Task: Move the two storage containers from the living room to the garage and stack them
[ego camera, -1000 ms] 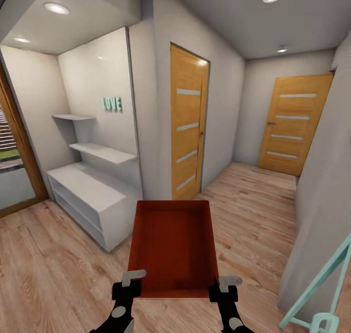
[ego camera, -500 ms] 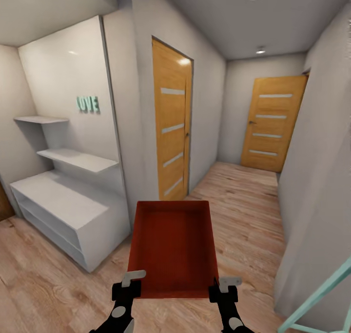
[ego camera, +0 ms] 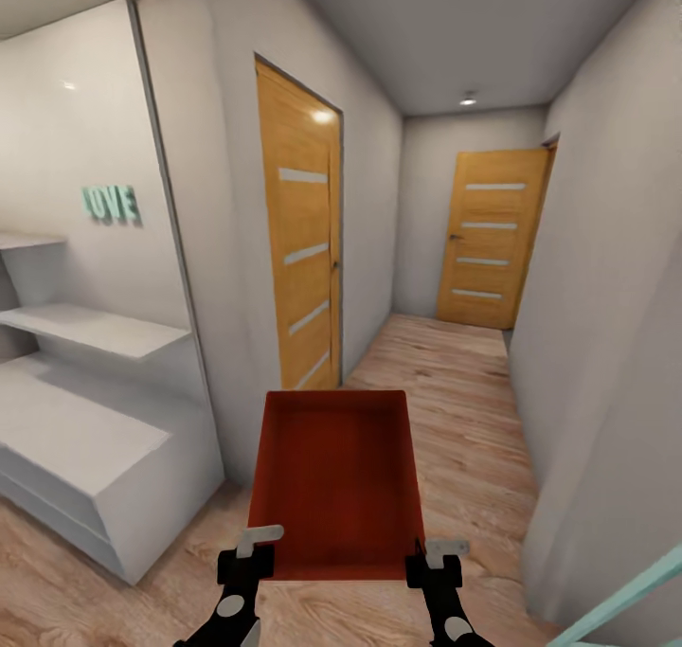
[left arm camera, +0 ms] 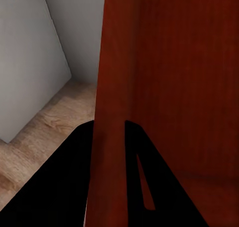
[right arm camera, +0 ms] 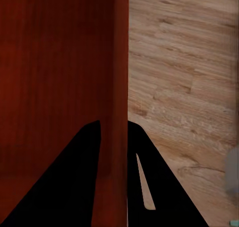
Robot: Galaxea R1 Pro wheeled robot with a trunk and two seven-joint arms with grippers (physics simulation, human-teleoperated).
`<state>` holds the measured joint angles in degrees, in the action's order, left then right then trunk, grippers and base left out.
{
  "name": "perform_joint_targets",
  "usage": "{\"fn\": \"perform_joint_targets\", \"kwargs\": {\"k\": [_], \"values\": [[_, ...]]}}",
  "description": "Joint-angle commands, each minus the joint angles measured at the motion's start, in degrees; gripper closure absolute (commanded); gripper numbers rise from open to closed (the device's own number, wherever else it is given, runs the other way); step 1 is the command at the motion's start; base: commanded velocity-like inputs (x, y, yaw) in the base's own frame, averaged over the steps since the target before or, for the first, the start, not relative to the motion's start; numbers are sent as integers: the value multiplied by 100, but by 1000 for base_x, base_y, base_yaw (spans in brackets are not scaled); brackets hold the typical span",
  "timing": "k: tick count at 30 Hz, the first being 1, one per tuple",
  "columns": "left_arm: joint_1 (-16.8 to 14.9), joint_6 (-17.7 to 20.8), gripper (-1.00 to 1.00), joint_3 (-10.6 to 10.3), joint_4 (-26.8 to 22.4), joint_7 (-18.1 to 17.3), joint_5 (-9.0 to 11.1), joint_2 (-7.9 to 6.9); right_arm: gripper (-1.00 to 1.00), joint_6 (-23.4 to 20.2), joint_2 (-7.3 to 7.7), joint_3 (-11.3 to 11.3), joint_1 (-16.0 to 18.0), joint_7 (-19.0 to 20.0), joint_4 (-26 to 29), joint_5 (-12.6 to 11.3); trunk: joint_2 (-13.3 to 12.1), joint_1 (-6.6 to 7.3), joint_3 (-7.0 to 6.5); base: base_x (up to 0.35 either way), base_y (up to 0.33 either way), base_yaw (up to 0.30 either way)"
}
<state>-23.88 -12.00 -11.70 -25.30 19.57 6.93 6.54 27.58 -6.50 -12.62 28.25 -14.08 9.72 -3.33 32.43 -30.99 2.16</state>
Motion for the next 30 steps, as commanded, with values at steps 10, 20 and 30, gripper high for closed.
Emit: {"fn": "perform_joint_targets", "kwargs": {"k": [10, 20, 30], "values": [[-2, 435, 100, -52, 16, -129, 107, -4, 100, 309, 0, 40, 14, -121, 4, -81, 10, -5, 11, 321, 170, -242], [-3, 435, 100, -57, 15, -129, 107, -4, 100, 309, 0, 41, 14, -121, 4, -83, 10, -5, 11, 321, 170, -242], [-2, 435, 100, -53, 16, -129, 107, -4, 100, 309, 6, 40, 14, -121, 4, -83, 10, -5, 11, 321, 170, -242]]}}
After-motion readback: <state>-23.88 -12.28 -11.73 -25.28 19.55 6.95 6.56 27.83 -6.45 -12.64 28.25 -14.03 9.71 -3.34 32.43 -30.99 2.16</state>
